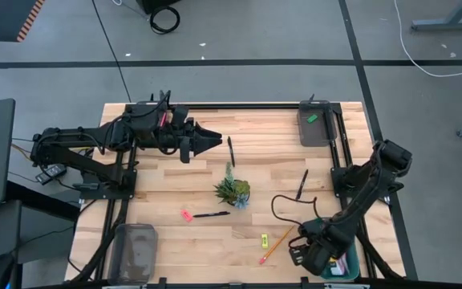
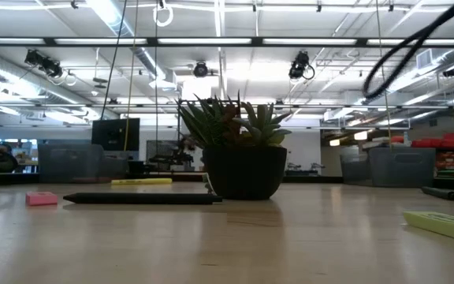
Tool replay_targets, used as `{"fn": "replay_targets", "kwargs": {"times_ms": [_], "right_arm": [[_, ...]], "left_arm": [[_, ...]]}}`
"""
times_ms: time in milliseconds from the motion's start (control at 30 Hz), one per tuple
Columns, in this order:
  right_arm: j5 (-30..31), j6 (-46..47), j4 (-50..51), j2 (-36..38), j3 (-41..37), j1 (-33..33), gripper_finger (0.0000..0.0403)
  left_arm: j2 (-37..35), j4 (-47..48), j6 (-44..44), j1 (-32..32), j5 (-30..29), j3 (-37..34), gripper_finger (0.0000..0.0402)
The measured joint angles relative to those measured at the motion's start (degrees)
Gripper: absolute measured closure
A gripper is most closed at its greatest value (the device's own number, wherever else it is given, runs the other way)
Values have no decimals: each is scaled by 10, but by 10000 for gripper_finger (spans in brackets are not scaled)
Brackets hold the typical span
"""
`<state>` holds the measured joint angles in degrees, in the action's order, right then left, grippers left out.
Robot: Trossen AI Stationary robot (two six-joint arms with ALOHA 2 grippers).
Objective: Sort crayons/erasers/pens/pencils in bins
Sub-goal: Put the red scissors into the green bin
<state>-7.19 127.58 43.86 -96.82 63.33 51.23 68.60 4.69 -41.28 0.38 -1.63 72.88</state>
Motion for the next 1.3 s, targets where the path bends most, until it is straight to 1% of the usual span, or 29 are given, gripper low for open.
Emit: {"fn": "replay_targets", "kwargs": {"times_ms": [100, 233, 300, 400, 467, 533, 700, 767, 833, 933, 1067, 1167, 1300], "right_arm": [[-19, 10, -12, 0, 0, 17, 226], [-15, 14, -14, 4, 0, 30, 226], [7, 10, -19, 17, 0, 29, 226], [70, -4, -5, 64, 0, 14, 226], [117, -13, 43, 101, 1, -1, 226], [152, -23, 116, 138, 1, -21, 226], [171, -47, 350, 200, -3, -87, 226], [171, -60, 385, 215, -17, -116, 226], [169, -85, 362, 229, -38, -139, 226], [155, -109, 278, 239, -83, -161, 226], [90, -134, 178, 234, -144, -167, 226], [42, -129, 169, 229, -167, -154, 226], [3, -111, 159, 233, -177, -127, 226]], "left_arm": [[0, 0, 1, 0, 0, 0, 230], [0, 0, 5, 0, 0, 0, 230], [0, 0, 5, 0, 0, 0, 230], [0, 0, 5, 0, 0, 0, 230], [0, 0, 5, 0, 0, 0, 230], [0, 0, 5, 1, 0, 0, 230], [0, -1, 5, 2, 0, 0, 230], [0, -1, 8, 2, 0, 0, 230], [0, -1, 13, 2, 0, 0, 230], [0, -2, 15, 2, -2, 0, 230], [0, -3, 14, 2, -14, 0, 230], [0, -6, 14, 2, -15, 0, 230], [0, -6, 14, 1, -15, 0, 230]]}}
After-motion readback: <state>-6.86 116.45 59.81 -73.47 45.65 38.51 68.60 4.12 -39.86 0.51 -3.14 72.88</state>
